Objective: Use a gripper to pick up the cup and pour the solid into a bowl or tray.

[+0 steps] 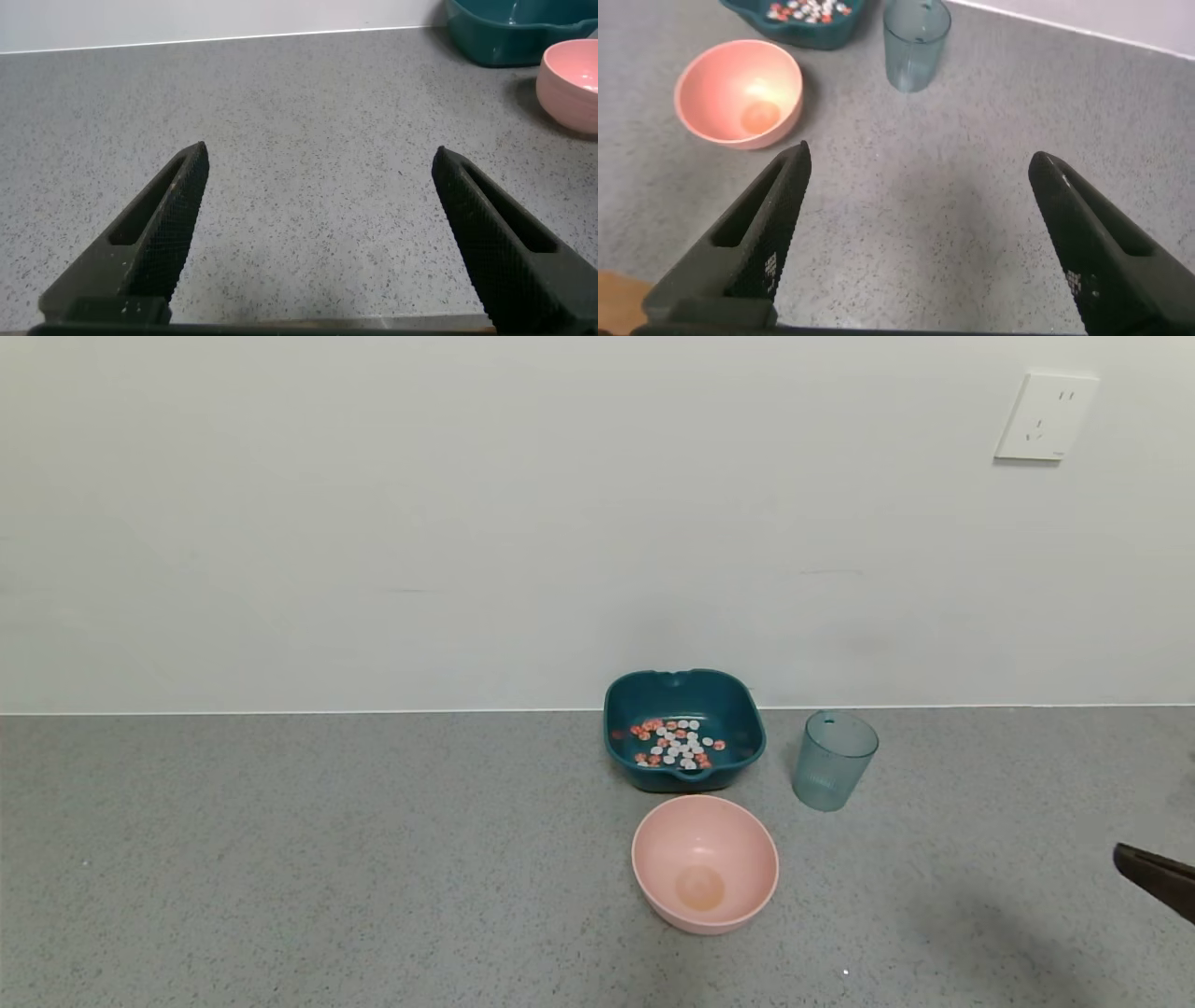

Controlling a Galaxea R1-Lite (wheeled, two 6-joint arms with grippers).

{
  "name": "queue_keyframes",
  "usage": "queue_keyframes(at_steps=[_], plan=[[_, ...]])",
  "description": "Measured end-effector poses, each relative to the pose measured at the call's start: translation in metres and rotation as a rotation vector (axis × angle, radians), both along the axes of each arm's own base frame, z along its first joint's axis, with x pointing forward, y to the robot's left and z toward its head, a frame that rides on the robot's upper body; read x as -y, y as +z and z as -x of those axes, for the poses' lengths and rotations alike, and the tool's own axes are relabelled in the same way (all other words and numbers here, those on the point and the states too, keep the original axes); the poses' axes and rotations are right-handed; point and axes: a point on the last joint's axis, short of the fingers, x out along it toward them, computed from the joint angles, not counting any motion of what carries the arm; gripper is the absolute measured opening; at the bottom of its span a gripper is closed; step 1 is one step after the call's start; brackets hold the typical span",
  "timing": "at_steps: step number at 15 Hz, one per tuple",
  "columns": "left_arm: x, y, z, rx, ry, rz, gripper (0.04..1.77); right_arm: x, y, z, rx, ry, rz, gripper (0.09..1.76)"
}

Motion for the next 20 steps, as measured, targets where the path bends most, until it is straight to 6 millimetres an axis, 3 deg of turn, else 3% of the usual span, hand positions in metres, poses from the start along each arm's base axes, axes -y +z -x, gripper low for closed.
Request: queue_keyframes(at_steps=[9,15,20], plan=[[0.0,0.0,0.0,0.0,0.0,0.0,1.72,0.035,-0.025,0.098,0.119,-0.053,0.011,1.7],[0.0,0.0,0.0,0.0,0.0,0.0,1.72,0.026,-0.028,0.132,0.233,-0.253,0.035,1.7],[0.0,0.0,0.0,0.0,0.0,0.0,1.72,0.023,-0.024,0.142,0.286,-0.277,0.019,1.7]])
